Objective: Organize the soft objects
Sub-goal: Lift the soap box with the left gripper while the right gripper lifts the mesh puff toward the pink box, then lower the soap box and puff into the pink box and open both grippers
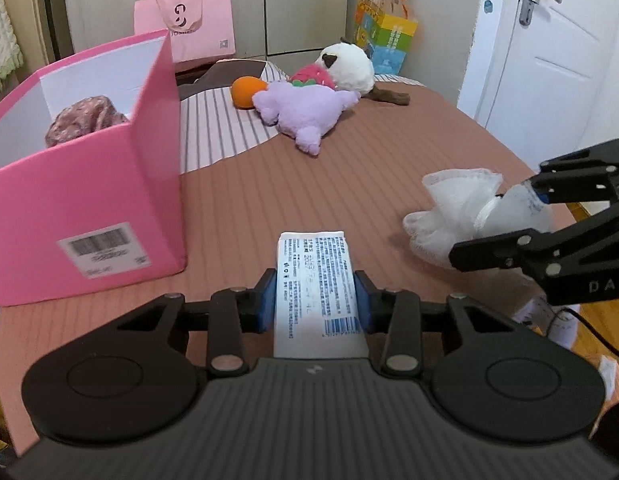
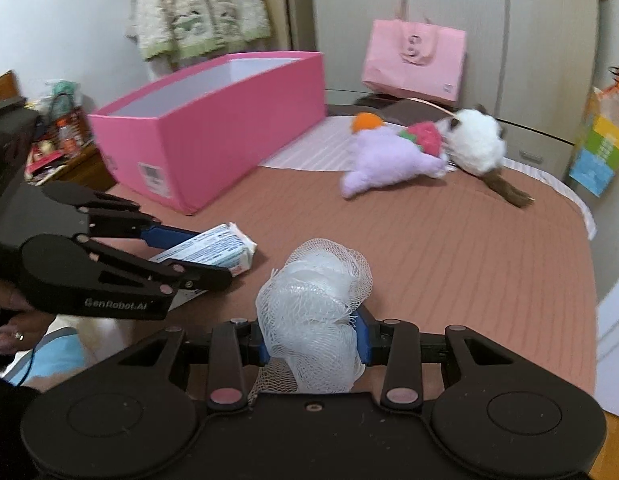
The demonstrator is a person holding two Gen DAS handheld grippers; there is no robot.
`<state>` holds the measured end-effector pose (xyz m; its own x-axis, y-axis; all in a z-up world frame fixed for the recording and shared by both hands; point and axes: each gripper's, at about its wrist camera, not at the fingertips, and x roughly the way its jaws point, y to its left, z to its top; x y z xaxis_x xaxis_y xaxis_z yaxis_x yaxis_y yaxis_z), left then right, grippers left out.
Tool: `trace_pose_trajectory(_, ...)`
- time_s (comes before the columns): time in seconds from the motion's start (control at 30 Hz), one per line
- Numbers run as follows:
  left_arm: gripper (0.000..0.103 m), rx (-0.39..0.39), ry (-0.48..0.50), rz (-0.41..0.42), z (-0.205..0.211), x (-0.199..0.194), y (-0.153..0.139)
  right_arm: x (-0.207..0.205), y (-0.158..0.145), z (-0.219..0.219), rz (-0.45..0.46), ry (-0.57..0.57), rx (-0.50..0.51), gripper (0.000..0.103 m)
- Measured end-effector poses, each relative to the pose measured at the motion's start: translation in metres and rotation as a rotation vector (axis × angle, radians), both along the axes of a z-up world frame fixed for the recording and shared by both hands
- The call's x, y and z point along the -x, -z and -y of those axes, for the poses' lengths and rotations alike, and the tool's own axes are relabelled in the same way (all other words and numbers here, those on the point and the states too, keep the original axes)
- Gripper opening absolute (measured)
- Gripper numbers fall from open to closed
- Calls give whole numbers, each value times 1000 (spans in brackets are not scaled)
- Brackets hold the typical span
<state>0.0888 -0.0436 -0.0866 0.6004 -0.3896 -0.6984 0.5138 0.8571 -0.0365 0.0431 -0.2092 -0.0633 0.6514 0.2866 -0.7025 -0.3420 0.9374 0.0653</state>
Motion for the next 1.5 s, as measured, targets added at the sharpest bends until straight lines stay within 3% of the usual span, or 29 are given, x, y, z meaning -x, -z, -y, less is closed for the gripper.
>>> trace_pose_trajectory(0.13,38,0,7,-39,-17,7,-10,4,-6,-18,-14,-85,-18,44)
trace_pose_trajectory(0.3,38,-61,12,-124,-47,16,-24,1,-14,-37,-65,-188,-68,44)
trace_pose_trajectory(0.4,38,-114,-17,-118,-62,26,-31,-4,-21,-45,-93,-238,-88,44)
trace_pose_trajectory(0.63,38,-51,-91,-135,-106,35,-61,-14,-44,-66,-93,-325,-123,44)
trace_pose_trajectory(0.83,38,-12,-110,-34,-126,33,-95,-15,-72,-75,-18,-343,-189,44)
trace_pose_trajectory(1.1,38,-1,-137,155,-131,4,-122,-45,-98,-100,117,-331,-162,44)
trace_pose_trajectory(1.3,39,49,-145,162,-142,-41,-122,-90,-100,-129,158,-318,-140,44)
trace_pose_trajectory(1.5,39,1,-197,179,-144,-106,-112,-146,-94,-149,167,-280,-70,44)
